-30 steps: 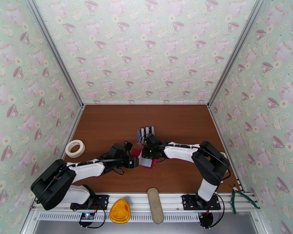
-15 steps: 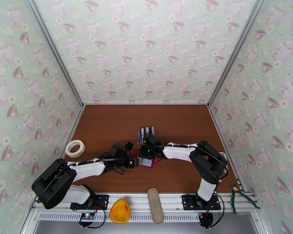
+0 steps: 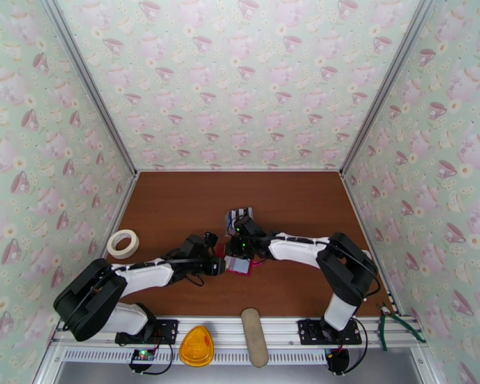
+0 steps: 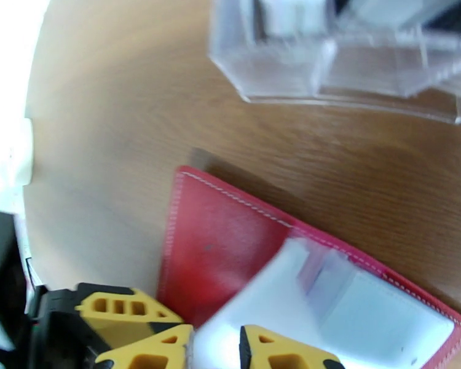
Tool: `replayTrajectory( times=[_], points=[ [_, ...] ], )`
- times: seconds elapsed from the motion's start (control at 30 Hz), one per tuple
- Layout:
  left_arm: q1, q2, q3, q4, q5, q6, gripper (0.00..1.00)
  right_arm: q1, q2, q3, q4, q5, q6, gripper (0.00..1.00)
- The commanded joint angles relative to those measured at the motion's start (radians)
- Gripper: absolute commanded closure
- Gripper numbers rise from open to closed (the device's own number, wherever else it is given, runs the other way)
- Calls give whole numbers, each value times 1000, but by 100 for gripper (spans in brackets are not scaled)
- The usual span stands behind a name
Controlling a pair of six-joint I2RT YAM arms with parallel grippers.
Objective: Put the credit cards into the card holder
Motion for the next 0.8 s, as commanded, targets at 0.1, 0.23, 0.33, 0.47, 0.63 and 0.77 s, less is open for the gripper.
replayTrajectory(
  times=[0.1, 0.23, 0.33, 0.47, 0.63, 0.77],
  points=[
    [-9, 22, -3, -76, -26, 12, 57, 1, -78, 26, -54, 21, -20, 72],
    [-8, 0, -6, -79, -24, 12, 57, -2, -112, 10, -66, 32, -25, 72],
    [-11, -18, -6, -79, -21, 8, 57, -1, -124, -11, -55, 27, -25, 72],
    [-10, -42, 0, -89, -24, 6, 57, -2, -116, -39, -21, 12, -14, 72],
    [-15, -64, 13, -96, -18, 2, 53, -2, -73, -73, 64, -30, 12, 72],
    [-22, -63, 31, -110, -16, 1, 49, 2, -26, -90, 138, -60, 38, 73]
  ],
)
